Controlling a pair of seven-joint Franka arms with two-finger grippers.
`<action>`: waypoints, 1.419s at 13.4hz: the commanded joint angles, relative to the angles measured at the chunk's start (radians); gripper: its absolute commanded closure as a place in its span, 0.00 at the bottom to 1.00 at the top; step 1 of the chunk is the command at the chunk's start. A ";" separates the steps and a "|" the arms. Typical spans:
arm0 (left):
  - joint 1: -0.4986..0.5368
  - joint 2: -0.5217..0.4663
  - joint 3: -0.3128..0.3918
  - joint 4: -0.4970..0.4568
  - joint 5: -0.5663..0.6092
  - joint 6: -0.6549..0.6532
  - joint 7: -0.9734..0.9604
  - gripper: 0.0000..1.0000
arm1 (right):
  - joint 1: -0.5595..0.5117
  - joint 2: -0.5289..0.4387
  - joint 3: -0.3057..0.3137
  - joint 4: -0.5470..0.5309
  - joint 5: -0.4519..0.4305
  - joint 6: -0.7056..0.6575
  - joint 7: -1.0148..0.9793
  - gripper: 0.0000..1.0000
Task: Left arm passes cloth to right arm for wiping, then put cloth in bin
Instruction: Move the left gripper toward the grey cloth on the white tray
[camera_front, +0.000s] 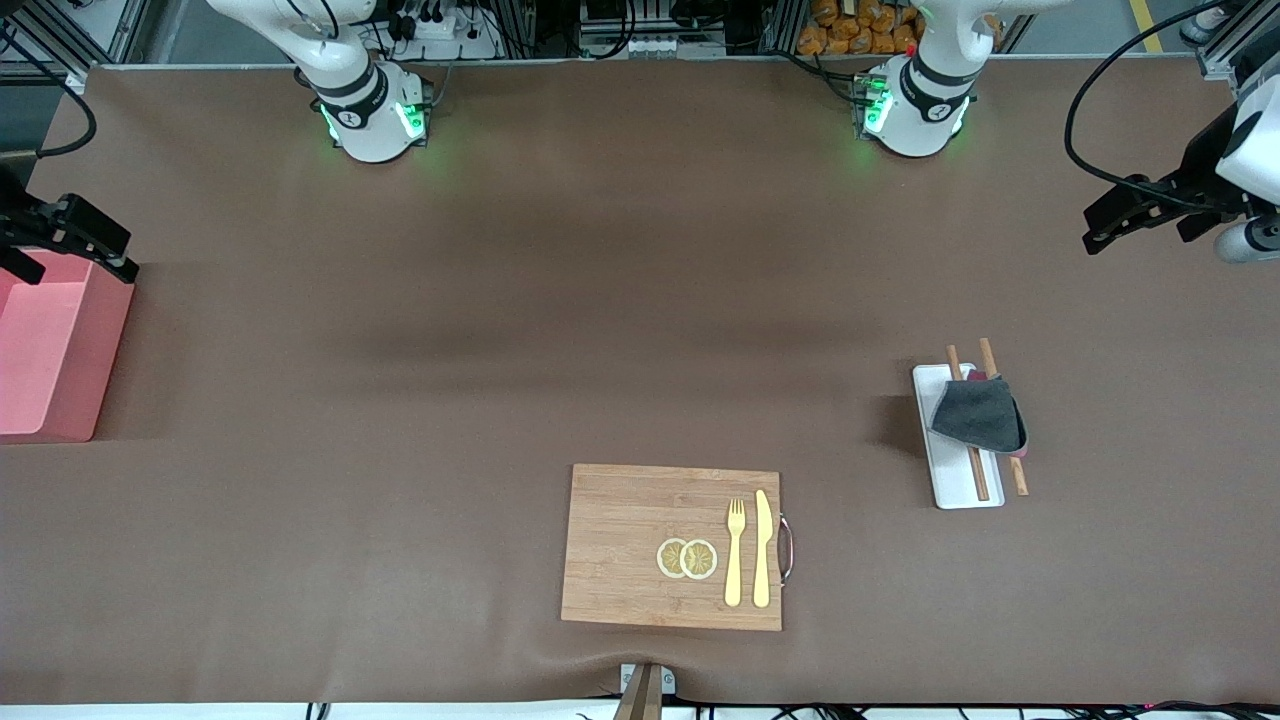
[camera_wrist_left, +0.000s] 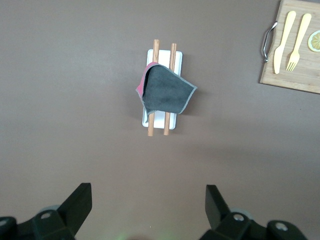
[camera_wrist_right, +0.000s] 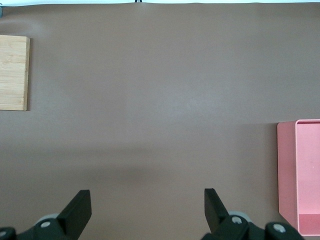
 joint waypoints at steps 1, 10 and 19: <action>-0.013 -0.022 0.012 -0.006 0.026 -0.002 0.005 0.00 | 0.004 0.001 -0.003 0.005 -0.007 -0.008 0.010 0.00; 0.017 0.186 0.012 0.011 0.028 0.128 0.010 0.00 | -0.005 0.003 -0.006 0.005 -0.007 -0.008 0.008 0.00; 0.053 0.354 0.010 -0.177 0.025 0.445 -0.025 0.00 | -0.004 0.005 -0.008 0.004 -0.008 -0.008 0.007 0.00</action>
